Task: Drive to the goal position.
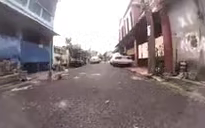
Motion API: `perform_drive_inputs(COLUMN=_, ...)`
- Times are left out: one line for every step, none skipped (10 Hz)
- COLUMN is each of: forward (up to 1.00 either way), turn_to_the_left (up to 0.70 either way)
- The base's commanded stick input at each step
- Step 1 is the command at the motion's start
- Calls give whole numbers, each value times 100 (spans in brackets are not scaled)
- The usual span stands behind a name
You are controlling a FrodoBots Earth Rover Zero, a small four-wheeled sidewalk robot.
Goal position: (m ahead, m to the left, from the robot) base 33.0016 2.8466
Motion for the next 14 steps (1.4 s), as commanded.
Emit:
perform_drive_inputs(forward=100, turn_to_the_left=0)
perform_drive_inputs(forward=100, turn_to_the_left=0)
perform_drive_inputs(forward=100, turn_to_the_left=0)
perform_drive_inputs(forward=100, turn_to_the_left=0)
perform_drive_inputs(forward=100, turn_to_the_left=0)
perform_drive_inputs(forward=100, turn_to_the_left=0)
perform_drive_inputs(forward=100, turn_to_the_left=0)
perform_drive_inputs(forward=100, turn_to_the_left=0)
perform_drive_inputs(forward=100, turn_to_the_left=0)
perform_drive_inputs(forward=100, turn_to_the_left=0)
perform_drive_inputs(forward=100, turn_to_the_left=0)
perform_drive_inputs(forward=100, turn_to_the_left=0)
perform_drive_inputs(forward=100, turn_to_the_left=0)
perform_drive_inputs(forward=100, turn_to_the_left=0)
